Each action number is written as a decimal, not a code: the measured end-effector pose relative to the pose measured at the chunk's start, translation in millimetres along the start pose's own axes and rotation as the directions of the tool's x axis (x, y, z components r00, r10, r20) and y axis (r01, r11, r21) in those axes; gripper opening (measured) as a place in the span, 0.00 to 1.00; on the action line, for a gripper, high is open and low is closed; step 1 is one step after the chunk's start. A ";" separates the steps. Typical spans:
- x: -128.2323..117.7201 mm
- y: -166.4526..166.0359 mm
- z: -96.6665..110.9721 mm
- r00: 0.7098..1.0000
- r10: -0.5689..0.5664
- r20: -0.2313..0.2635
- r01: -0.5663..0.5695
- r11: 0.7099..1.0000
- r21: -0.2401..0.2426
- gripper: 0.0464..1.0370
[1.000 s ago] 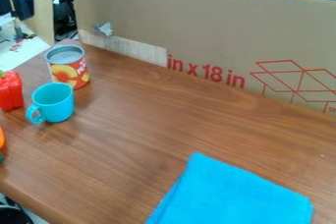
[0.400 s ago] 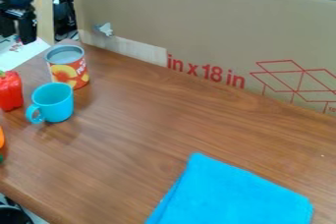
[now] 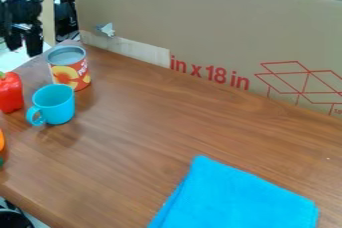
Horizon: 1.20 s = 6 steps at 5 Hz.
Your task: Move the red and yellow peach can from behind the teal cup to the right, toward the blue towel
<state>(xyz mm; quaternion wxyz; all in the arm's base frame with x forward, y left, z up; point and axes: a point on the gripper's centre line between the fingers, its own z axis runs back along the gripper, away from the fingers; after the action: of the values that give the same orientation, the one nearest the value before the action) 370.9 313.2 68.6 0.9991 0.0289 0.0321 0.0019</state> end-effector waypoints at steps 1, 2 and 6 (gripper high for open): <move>13.8 -18.0 -4.7 0.999 -0.054 0.005 0.054 0.998 -0.013 0.97; 17.3 -52.2 -14.0 0.994 -0.110 -0.021 0.107 0.987 -0.116 0.96; -21.4 -220.8 -19.6 0.947 -0.307 -0.096 0.259 0.906 -0.335 0.96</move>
<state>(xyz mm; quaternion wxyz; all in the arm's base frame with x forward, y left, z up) 348.7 93.7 37.6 0.9751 -0.1374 0.1084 -0.1360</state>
